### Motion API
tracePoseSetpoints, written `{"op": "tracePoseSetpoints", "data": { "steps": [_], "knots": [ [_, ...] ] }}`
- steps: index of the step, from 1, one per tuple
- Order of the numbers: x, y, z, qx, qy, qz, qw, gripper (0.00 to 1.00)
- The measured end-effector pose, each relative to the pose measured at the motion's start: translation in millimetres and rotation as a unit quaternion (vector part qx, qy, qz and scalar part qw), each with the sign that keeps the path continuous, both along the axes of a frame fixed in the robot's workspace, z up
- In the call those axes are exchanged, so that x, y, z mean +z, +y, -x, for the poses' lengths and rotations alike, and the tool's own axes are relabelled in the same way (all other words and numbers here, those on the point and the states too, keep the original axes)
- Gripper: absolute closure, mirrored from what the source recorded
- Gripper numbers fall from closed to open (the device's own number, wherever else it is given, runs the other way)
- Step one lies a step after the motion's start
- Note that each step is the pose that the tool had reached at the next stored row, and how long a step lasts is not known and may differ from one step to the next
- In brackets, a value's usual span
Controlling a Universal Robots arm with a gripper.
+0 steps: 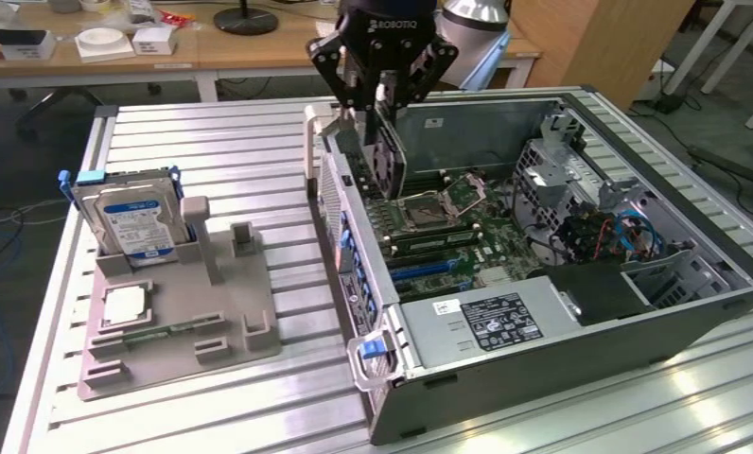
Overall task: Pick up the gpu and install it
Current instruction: 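Pick up the gpu and move the gpu toward the slot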
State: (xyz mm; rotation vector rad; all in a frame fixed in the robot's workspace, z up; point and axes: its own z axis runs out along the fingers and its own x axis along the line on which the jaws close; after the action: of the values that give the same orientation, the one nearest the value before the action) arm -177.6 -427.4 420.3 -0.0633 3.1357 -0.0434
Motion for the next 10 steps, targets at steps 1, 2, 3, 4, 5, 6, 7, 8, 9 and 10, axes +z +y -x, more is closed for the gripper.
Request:
{"op": "tracePoseSetpoints", "data": {
  "steps": [1, 2, 3, 4, 5, 6, 7, 8, 9, 10],
  "knots": [
    [0.0, 0.0, -2.7, 0.002, 0.0000, 0.0000, 1.0000, 0.74],
    [0.0, 0.0, -5.6, 0.004, 0.0000, 0.0000, 1.0000, 0.74],
    [0.0, 0.0, -7.8, 0.004, 0.0001, 0.0000, 1.0000, 0.74],
    [0.0, 0.0, -10.1, 0.004, 0.0000, 0.0000, 1.0000, 0.74],
    [0.0, 0.0, -11.8, 0.004, 0.0000, 0.0000, 1.0000, 0.74],
    [0.0, 0.0, -13.1, 0.002, 0.0000, 0.0000, 1.0000, 0.74],
    [-0.1, 0.0, -14.3, 0.001, 0.0000, -0.0001, 1.0000, 0.74],
    [0.0, 0.0, -15.3, 0.000, 0.0000, 0.0000, 1.0000, 0.74],
    [0.0, 0.0, -16.2, -0.002, 0.0000, 0.0000, 1.0000, 0.74],
    [0.0, 0.0, -17.4, -0.004, 0.0000, -0.0001, 1.0000, 0.74]
  ]
}}
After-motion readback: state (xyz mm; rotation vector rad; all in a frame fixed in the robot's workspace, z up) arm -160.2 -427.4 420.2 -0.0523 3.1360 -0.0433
